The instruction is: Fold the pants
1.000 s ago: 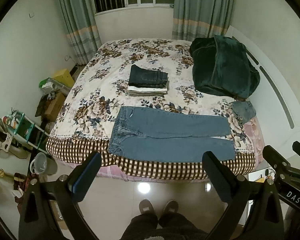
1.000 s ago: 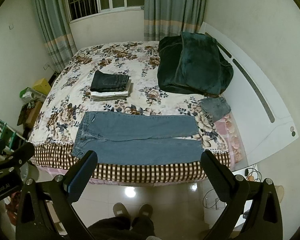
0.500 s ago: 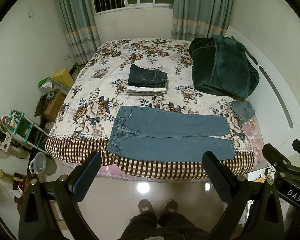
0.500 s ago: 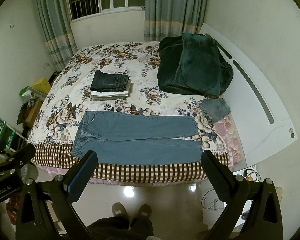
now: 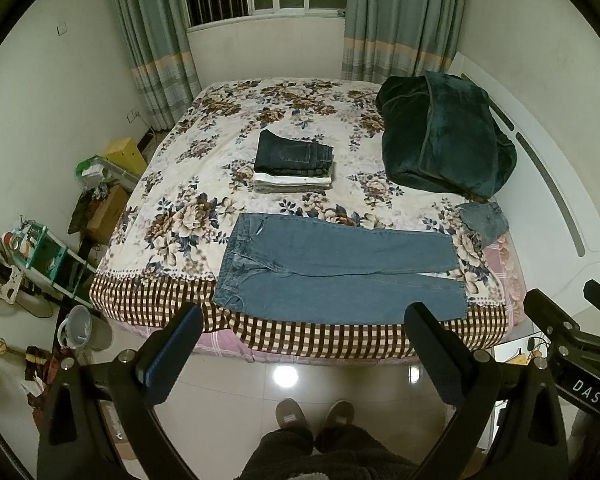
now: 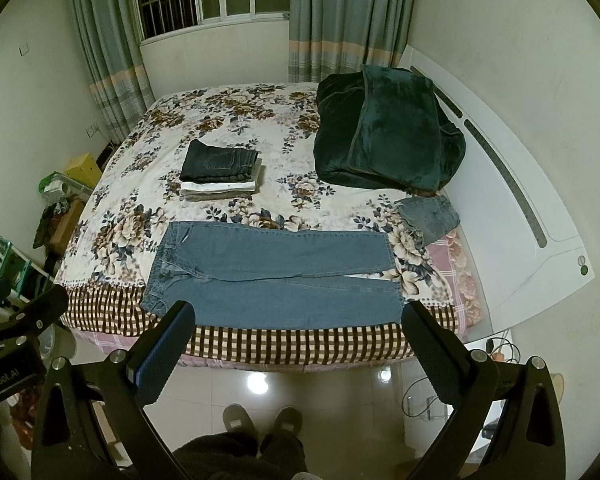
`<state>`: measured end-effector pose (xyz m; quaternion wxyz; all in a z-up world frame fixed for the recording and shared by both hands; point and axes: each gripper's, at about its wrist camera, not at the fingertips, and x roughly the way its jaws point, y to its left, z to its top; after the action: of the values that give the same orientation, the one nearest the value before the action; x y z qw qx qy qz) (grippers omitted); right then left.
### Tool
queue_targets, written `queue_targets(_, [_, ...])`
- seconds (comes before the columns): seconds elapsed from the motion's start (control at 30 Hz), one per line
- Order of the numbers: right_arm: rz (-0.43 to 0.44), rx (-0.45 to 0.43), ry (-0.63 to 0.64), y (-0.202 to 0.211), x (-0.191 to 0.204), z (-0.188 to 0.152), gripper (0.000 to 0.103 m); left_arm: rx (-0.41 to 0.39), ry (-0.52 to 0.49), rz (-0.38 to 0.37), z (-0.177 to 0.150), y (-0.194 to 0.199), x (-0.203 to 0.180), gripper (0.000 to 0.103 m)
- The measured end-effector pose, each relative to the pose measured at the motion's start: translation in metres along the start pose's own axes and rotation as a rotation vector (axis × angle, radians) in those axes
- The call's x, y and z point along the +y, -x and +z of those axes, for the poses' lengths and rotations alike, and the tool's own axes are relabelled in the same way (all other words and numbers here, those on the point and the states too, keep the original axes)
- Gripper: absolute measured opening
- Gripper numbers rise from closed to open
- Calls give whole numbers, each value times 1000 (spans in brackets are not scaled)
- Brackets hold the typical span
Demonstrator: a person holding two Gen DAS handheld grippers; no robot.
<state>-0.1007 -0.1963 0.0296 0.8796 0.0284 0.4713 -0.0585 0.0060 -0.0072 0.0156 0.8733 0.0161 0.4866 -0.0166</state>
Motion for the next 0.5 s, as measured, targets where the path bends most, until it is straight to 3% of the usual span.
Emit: queue_targets(0.5, [2, -2, 5, 10, -16, 2, 103, -1, 1, 0, 0, 0, 1, 103])
